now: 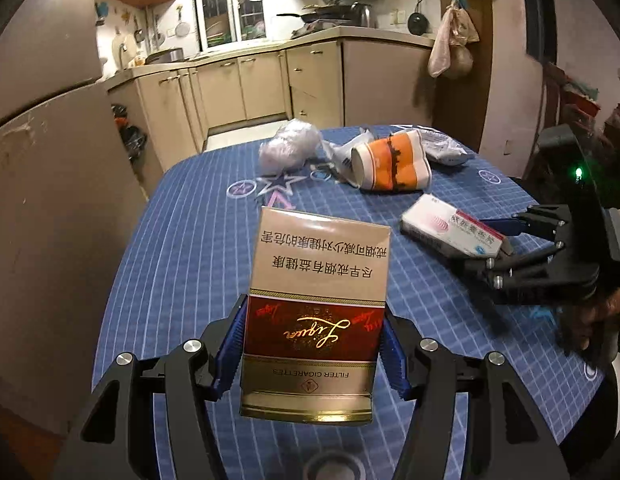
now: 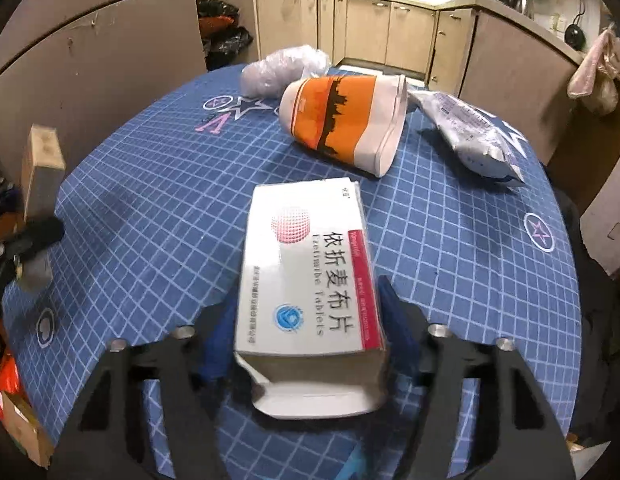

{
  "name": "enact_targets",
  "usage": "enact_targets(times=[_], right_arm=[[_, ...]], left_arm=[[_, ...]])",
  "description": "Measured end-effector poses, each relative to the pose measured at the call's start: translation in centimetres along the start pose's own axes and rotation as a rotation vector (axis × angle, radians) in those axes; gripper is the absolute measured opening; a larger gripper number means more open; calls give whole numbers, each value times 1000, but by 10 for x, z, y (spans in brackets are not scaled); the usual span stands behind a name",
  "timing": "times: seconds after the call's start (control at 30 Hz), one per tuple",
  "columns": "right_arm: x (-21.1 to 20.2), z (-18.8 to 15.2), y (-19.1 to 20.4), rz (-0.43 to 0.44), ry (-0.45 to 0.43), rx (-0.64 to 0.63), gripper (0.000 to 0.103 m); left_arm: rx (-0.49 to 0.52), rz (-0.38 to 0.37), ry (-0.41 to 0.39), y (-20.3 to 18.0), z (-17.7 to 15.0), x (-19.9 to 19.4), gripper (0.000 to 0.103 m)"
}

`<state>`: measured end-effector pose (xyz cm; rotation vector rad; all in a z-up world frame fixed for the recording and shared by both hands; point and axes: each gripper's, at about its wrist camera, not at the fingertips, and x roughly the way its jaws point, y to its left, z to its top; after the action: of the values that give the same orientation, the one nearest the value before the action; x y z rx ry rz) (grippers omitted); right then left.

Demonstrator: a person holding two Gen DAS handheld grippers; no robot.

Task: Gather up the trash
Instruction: 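Carry the cigarette box and white medicine box over the white bucket with both tools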

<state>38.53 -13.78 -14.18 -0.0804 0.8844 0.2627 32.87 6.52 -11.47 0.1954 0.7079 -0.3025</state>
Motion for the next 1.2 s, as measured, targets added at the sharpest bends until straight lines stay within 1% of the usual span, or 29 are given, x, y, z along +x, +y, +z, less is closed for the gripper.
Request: enact_targets(times=[0.1, 0.13, 0.23, 0.3, 0.4, 0.6, 0.87, 1.0, 1.13, 1.2], right_arm=[[-9, -9, 6, 5, -13, 15, 59], [-13, -13, 8, 12, -19, 29, 59], [-30, -25, 8, 14, -61, 65, 59], [-42, -35, 9, 22, -80, 93, 59], [-62, -51, 10, 20, -104, 132, 59], [-100, -84, 3, 24, -139, 210, 59], [-120, -112, 2, -2, -157, 237, 59], [-124, -116, 1, -22, -169, 228, 59], [-134, -120, 0, -42, -189, 221, 59], [-138, -121, 0, -53, -199, 219, 59]], left_arm=[[-52, -20, -4, 2, -4, -9, 61], [-63, -15, -9, 1, -4, -12, 61], [-58, 53, -26, -11, -2, -18, 61], [-44, 85, -35, -19, -3, -23, 61], [-49, 87, -31, -27, -3, -27, 61], [-60, 119, -16, -41, -6, -28, 61], [2, 200, -5, -73, -11, -25, 61], [21, 208, 0, -83, -11, -26, 61], [46, 230, -14, -93, -12, -31, 61], [49, 226, -17, -97, -12, -34, 61]])
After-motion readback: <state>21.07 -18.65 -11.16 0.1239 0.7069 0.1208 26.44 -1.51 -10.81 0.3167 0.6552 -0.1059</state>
